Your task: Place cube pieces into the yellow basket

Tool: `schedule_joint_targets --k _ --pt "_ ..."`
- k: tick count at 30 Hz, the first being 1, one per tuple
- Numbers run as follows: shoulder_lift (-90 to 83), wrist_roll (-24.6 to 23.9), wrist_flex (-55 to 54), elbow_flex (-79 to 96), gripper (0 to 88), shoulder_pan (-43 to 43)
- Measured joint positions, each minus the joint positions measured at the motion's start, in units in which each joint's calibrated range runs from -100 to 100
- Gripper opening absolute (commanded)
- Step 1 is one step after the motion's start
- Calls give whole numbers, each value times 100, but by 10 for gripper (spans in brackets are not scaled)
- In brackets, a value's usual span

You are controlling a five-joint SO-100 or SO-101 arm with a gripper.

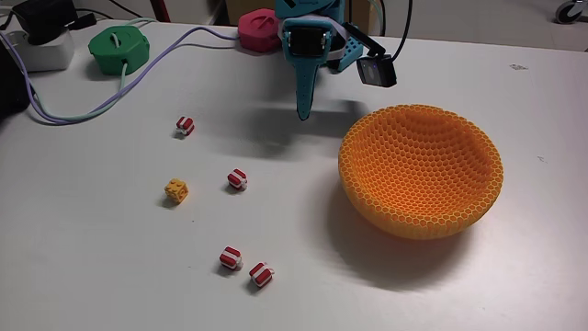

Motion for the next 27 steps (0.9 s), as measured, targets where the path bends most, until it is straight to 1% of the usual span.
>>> schedule_joint_targets --k 2,4,6,8,10,12,14,15,18,20,21,22,24,27 --pt "0 -39 0 0 0 68" --pt "0 -176 0 0 0 319" --pt "0 -210 0 0 0 232" --pt "0 -230 0 0 0 368" --pt "0 -230 0 0 0 280" --pt "20 -332 -33 0 0 290" --pt "315 -454 -311 -217 0 -19" --pt "600 -547 -488 -502 11 -39" --pt "1958 -737 -854 -1901 162 -29" --pt "3119 -806 -843 -3153 210 116" --pt "3758 -874 -843 -3764 217 319" --pt "4309 -996 -854 -4365 214 426" --pt "5116 -1397 -965 -5015 256 629" --pt "5735 -2110 -1486 -4847 256 696"
